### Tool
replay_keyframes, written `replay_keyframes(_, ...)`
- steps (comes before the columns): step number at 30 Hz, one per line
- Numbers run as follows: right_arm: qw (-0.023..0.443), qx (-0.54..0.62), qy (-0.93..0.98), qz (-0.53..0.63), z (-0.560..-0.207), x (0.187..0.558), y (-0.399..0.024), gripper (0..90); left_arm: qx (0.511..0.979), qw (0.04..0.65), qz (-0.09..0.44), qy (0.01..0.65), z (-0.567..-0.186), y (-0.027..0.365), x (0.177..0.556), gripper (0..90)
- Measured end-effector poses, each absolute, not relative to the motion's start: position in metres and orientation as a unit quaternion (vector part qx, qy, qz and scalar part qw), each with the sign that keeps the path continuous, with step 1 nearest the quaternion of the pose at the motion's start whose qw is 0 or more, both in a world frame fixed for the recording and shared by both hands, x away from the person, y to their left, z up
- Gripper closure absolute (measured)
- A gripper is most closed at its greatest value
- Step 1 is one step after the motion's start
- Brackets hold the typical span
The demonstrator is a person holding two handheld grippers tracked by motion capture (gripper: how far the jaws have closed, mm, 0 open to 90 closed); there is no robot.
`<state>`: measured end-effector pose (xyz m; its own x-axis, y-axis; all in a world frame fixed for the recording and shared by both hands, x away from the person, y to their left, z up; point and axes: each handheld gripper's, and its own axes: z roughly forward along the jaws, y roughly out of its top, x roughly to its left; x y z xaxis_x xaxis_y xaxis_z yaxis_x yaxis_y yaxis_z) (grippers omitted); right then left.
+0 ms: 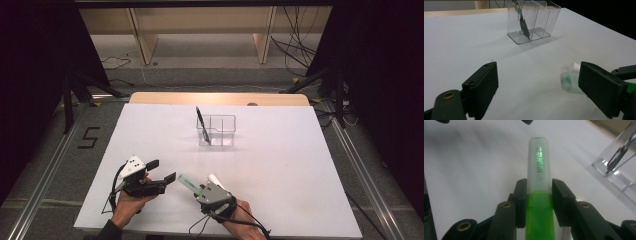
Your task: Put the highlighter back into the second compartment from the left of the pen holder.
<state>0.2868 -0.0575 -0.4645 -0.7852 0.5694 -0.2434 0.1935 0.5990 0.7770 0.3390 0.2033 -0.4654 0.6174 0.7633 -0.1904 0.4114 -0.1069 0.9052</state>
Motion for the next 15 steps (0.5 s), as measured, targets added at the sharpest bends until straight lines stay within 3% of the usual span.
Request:
replay_keyframes(10,0.356,0.092,0.865,0.341,-0.465,0.259,-0.062,67.5,0.726,0.533,0.161,0.405,-0.466,0.201,0.341,15.9)
replay_keyframes(15,0.375,0.057,0.863,0.334,-0.467,0.254,-0.065,67.5,0.727,0.534,0.152,0.404,-0.466,0.201,0.343,15.9)
